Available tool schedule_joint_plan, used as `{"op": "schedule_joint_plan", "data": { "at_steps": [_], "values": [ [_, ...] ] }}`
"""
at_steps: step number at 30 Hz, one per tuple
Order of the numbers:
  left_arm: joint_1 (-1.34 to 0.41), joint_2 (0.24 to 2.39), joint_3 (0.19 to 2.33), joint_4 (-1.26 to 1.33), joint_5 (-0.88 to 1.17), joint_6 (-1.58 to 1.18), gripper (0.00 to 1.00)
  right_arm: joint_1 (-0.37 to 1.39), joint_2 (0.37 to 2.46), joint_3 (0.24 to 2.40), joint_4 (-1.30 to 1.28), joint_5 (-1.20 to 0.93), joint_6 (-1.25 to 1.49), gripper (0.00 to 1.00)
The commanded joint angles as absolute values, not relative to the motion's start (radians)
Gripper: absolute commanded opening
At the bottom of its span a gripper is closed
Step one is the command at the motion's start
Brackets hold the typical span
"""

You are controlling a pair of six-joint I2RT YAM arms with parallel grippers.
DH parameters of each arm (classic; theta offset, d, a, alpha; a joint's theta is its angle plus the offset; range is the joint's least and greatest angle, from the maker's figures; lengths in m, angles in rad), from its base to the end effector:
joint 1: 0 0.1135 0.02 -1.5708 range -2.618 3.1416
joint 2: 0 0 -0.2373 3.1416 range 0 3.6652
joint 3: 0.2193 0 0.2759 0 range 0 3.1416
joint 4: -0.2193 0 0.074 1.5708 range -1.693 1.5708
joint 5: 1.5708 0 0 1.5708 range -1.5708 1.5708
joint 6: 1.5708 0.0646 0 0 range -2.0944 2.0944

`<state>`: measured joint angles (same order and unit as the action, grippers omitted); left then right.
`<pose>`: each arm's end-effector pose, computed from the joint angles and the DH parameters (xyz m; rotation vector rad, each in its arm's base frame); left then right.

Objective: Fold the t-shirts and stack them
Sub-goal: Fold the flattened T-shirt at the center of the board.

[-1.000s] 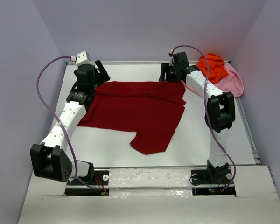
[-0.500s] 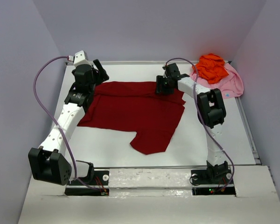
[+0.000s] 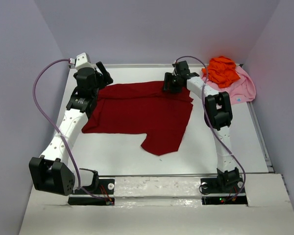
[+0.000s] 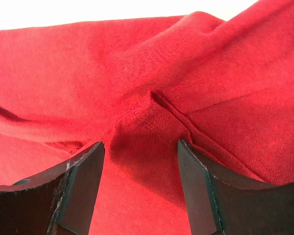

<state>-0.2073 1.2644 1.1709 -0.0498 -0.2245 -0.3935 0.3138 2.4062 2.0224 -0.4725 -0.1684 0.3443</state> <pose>0.3530 -0.0596 0.3548 -0.3250 1.6860 -0.2539 0.5278 0.1826 0.1235 -0.0402 2.4737 0.4958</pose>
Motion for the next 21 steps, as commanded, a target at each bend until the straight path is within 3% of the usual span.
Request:
{"op": "schedule_joint_plan", "data": {
  "at_steps": [1,14,21],
  "values": [
    [-0.192,1.232,1.181,-0.012,-0.219,-0.388,0.86,0.250,2.490,2.074,-0.554,-0.129,0.350,0.68],
    [-0.186,1.258,1.177,-0.008,-0.192,-0.397,0.86,0.094,2.549,2.261,-0.620,-0.152,0.302,0.68],
    [-0.186,1.362,1.138,0.035,-0.144,-0.422,0.86,0.094,2.436,2.230,-0.589,-0.219,0.305,0.68]
  ]
}}
